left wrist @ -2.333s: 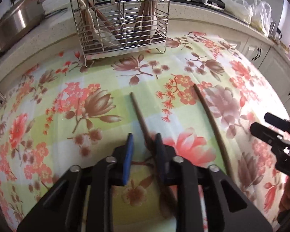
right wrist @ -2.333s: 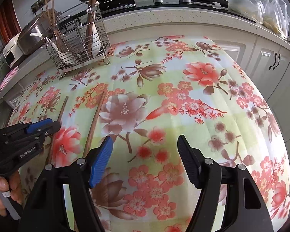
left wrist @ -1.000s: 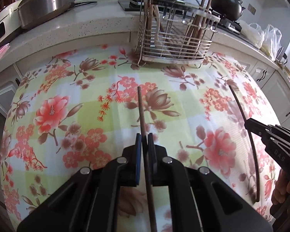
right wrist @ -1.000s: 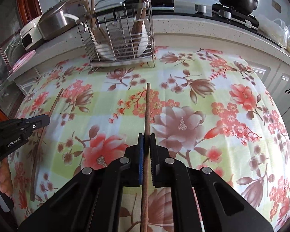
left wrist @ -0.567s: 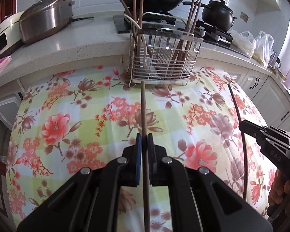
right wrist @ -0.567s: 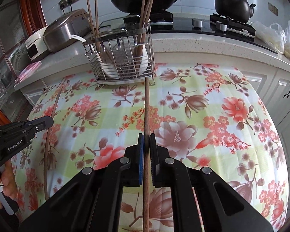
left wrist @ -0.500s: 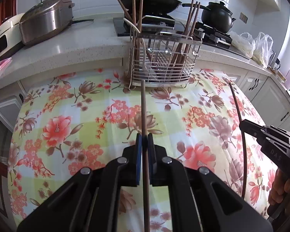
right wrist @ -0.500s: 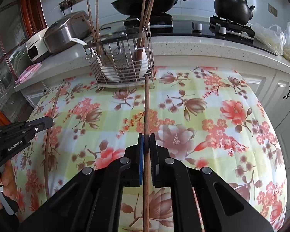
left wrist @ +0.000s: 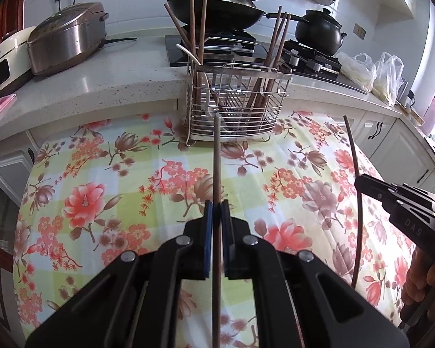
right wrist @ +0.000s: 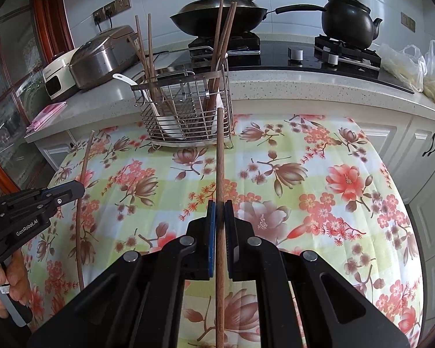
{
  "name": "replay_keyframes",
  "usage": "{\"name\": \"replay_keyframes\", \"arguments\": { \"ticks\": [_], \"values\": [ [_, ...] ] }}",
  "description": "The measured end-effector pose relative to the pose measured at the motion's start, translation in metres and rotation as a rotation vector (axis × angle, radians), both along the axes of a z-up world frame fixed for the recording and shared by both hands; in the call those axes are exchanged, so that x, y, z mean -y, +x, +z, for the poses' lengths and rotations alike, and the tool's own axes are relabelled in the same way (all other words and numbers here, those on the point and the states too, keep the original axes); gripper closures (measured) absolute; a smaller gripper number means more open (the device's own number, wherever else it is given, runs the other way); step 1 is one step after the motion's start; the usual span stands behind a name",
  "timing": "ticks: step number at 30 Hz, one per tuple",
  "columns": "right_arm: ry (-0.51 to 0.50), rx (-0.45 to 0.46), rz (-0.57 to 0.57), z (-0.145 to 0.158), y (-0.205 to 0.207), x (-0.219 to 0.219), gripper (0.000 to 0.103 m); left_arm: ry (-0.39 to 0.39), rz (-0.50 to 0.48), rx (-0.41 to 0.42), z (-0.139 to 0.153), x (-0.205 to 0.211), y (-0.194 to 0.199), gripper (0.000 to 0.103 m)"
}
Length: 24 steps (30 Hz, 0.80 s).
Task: Organize utensils
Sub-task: 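Lift both chopsticks upright and carry them above the wire rack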
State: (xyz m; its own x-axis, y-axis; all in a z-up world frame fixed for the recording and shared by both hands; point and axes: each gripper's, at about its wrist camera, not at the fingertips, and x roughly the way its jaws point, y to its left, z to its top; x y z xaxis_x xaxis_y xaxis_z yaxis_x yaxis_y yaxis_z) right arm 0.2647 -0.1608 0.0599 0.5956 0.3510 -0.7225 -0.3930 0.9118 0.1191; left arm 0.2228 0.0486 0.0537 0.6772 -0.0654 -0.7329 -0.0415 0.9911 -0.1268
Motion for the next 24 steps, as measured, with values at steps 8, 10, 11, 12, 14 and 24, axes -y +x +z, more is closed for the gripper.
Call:
{"name": "replay_keyframes", "arguments": {
  "ticks": [8,10,11,12,14,24],
  "values": [
    [-0.002,0.001,0.001,-0.0001,-0.0004,0.0001,0.096,0.000,0.002,-0.002,-0.0007,0.0008,-0.0001,0.097],
    [-0.001,0.001,0.002,0.0001,-0.0004,0.0003,0.096,0.000,0.001,-0.002,-0.0006,0.0008,-0.0002,0.097],
    [-0.001,0.001,0.002,0.0002,-0.0004,0.0004,0.096,0.000,0.001,-0.001,-0.0006,0.0011,-0.0001,0.097],
    [0.000,0.002,0.002,0.0005,-0.0007,0.0003,0.096,0.000,0.000,-0.001,-0.0004,0.0015,-0.0001,0.097],
    [0.003,0.006,0.002,0.0020,-0.0011,0.0012,0.096,0.000,0.001,-0.002,-0.0006,0.0013,-0.0003,0.097],
    [0.009,0.013,0.003,0.0065,-0.0019,0.0043,0.096,0.002,0.003,0.003,0.0023,0.0034,-0.0007,0.097]
  ]
}}
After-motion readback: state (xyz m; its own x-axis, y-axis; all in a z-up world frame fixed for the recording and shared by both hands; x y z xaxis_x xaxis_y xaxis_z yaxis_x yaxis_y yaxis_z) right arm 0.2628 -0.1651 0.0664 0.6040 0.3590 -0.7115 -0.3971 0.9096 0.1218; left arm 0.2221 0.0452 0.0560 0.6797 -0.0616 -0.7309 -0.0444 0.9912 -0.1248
